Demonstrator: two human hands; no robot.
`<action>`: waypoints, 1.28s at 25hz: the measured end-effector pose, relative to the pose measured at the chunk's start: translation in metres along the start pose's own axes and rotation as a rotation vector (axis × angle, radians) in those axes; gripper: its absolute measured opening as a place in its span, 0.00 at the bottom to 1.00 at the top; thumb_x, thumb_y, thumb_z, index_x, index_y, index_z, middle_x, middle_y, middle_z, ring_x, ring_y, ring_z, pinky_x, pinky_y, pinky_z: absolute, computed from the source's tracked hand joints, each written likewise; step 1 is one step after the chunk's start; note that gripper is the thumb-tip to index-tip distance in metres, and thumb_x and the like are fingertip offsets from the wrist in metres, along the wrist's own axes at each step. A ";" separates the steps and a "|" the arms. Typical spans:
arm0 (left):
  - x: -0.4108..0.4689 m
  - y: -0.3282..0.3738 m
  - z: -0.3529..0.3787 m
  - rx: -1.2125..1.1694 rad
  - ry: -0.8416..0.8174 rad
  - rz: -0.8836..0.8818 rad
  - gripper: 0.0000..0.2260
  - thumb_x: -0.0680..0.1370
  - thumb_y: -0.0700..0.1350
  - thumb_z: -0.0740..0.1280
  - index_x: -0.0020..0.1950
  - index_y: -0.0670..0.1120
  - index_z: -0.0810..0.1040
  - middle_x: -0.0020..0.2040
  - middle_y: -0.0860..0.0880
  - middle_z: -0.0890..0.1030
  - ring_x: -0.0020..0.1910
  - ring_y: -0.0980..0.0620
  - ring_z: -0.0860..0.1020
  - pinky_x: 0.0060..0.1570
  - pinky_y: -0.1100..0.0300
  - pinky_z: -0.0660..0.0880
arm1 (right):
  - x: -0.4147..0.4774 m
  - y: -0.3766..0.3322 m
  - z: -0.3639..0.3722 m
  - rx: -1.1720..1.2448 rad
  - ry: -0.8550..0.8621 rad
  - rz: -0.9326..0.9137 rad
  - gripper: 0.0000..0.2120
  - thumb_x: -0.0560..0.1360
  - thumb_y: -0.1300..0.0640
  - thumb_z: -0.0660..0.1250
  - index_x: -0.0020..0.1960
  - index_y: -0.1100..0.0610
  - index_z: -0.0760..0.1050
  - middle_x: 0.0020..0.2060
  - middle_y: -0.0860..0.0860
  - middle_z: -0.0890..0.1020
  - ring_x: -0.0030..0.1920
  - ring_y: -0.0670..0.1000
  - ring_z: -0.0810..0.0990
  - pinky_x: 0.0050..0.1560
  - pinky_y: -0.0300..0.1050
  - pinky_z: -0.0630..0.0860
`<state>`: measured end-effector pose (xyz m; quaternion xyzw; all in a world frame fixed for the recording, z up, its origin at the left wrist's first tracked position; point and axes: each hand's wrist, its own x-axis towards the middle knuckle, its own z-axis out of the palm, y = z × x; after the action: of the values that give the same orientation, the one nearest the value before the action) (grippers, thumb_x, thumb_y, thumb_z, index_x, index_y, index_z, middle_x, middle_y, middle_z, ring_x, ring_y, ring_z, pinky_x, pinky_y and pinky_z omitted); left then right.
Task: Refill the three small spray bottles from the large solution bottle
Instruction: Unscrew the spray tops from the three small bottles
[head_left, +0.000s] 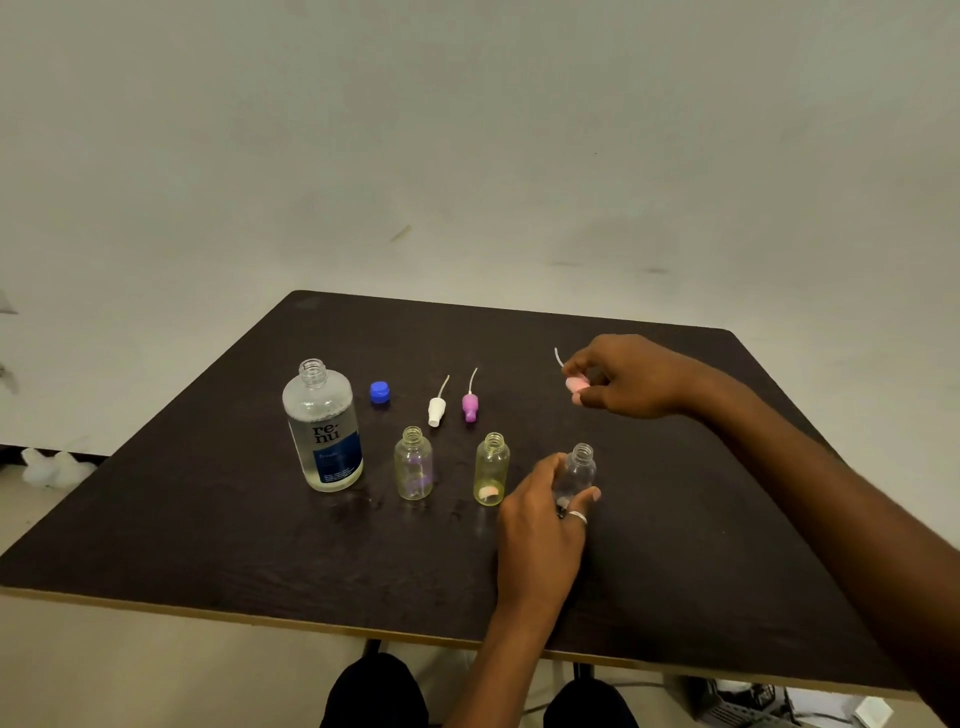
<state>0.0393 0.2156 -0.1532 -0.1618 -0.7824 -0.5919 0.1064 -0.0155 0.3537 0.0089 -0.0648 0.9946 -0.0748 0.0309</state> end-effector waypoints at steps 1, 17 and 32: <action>0.000 -0.001 0.001 -0.020 -0.001 -0.005 0.19 0.76 0.49 0.74 0.65 0.51 0.78 0.57 0.56 0.83 0.55 0.62 0.80 0.54 0.65 0.79 | 0.008 0.002 0.010 0.004 0.016 0.012 0.13 0.75 0.54 0.71 0.59 0.56 0.79 0.49 0.48 0.79 0.50 0.49 0.79 0.53 0.45 0.75; 0.001 -0.005 0.003 -0.039 0.016 0.027 0.17 0.76 0.49 0.74 0.64 0.52 0.78 0.56 0.56 0.82 0.55 0.62 0.80 0.53 0.69 0.76 | 0.070 0.027 0.094 -0.020 0.049 0.023 0.20 0.70 0.49 0.75 0.59 0.57 0.79 0.53 0.55 0.79 0.54 0.53 0.76 0.53 0.46 0.73; 0.001 -0.007 0.002 -0.053 0.012 0.012 0.19 0.75 0.49 0.74 0.65 0.52 0.78 0.57 0.56 0.83 0.56 0.62 0.80 0.56 0.62 0.78 | 0.073 0.032 0.095 -0.008 0.038 0.053 0.31 0.69 0.47 0.76 0.68 0.58 0.73 0.60 0.56 0.77 0.58 0.53 0.75 0.53 0.42 0.69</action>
<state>0.0356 0.2162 -0.1596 -0.1656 -0.7648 -0.6127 0.1104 -0.0848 0.3612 -0.0936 -0.0372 0.9967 -0.0714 0.0138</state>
